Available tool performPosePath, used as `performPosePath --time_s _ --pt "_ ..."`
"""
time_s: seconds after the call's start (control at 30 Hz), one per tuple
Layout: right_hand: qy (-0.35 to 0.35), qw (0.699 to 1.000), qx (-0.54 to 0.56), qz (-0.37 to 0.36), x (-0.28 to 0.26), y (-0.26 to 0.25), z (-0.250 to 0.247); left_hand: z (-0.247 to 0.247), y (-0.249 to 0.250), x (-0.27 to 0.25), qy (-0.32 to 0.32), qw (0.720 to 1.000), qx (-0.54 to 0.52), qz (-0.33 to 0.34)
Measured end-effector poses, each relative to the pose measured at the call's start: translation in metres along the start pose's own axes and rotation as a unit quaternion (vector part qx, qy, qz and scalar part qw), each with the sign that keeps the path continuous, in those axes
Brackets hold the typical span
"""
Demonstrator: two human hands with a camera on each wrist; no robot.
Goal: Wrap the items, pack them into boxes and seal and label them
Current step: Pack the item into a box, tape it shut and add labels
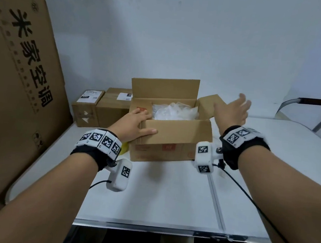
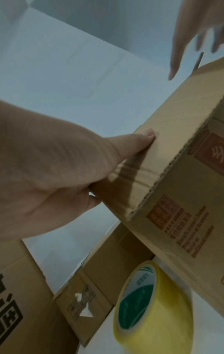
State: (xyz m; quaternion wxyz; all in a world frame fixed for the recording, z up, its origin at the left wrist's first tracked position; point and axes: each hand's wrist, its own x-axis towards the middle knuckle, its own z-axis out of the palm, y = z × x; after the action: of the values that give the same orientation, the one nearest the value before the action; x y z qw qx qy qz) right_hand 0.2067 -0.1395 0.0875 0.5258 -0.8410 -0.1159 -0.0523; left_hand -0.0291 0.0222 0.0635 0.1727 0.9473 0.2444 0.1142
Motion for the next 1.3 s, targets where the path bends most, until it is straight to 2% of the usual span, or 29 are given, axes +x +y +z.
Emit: performPosePath --time_s 0.07,0.1,0.13,0.2,0.27,0.33,0.43,0.63,0.8,0.93,1.0,1.07,1.17,1.3 --pt "-0.054 0.986 0.127 0.093 0.006 0.001 -0.008 0.001 -0.001 0.002 0.001 1.0 -0.002 -0.004" --pt "-0.066 0.98 0.16 0.096 0.003 -0.001 -0.008 0.001 -0.002 0.002 0.002 1.0 -0.004 -0.005" --pt "-0.068 0.983 0.161 0.062 -0.003 -0.004 -0.006 0.001 -0.002 0.003 0.004 1.0 -0.006 -0.005" --pt "-0.091 0.986 0.128 -0.054 -0.021 -0.011 0.001 0.001 -0.002 0.003 0.008 1.0 -0.009 -0.003" --pt "-0.159 0.976 0.049 -0.139 -0.032 -0.009 0.009 0.001 -0.001 0.002 0.009 1.0 -0.007 -0.003" --pt "-0.223 0.955 -0.052 -0.186 -0.036 0.0 0.012 0.001 -0.001 0.001 0.008 1.0 -0.011 -0.005" --pt "-0.256 0.927 -0.137 -0.239 -0.033 0.012 0.007 0.003 -0.004 0.002 0.017 1.0 -0.02 -0.006" --pt "-0.313 0.925 -0.064 -0.206 -0.017 0.013 -0.016 0.001 -0.005 0.004 0.028 0.999 -0.033 -0.009" --pt "-0.392 0.875 -0.123 -0.257 -0.006 0.023 -0.029 -0.006 -0.005 0.01 0.002 0.998 -0.056 -0.038" --pt "-0.398 0.87 -0.108 -0.271 0.002 0.028 -0.029 -0.015 -0.002 0.008 -0.009 0.995 -0.089 -0.038" --pt "-0.405 0.873 -0.099 -0.253 0.003 0.027 -0.03 -0.021 -0.006 0.009 -0.009 0.99 -0.129 -0.049" --pt "-0.412 0.879 -0.079 -0.229 0.002 0.027 -0.03 -0.027 -0.014 0.013 -0.012 0.974 -0.213 -0.072" --pt "-0.413 0.889 -0.019 -0.198 0.002 0.027 -0.033 -0.029 -0.02 0.02 -0.015 0.92 -0.378 -0.105" --pt "-0.424 0.898 0.043 -0.107 0.006 0.028 -0.032 -0.029 -0.025 0.024 0.032 0.866 -0.481 -0.131"
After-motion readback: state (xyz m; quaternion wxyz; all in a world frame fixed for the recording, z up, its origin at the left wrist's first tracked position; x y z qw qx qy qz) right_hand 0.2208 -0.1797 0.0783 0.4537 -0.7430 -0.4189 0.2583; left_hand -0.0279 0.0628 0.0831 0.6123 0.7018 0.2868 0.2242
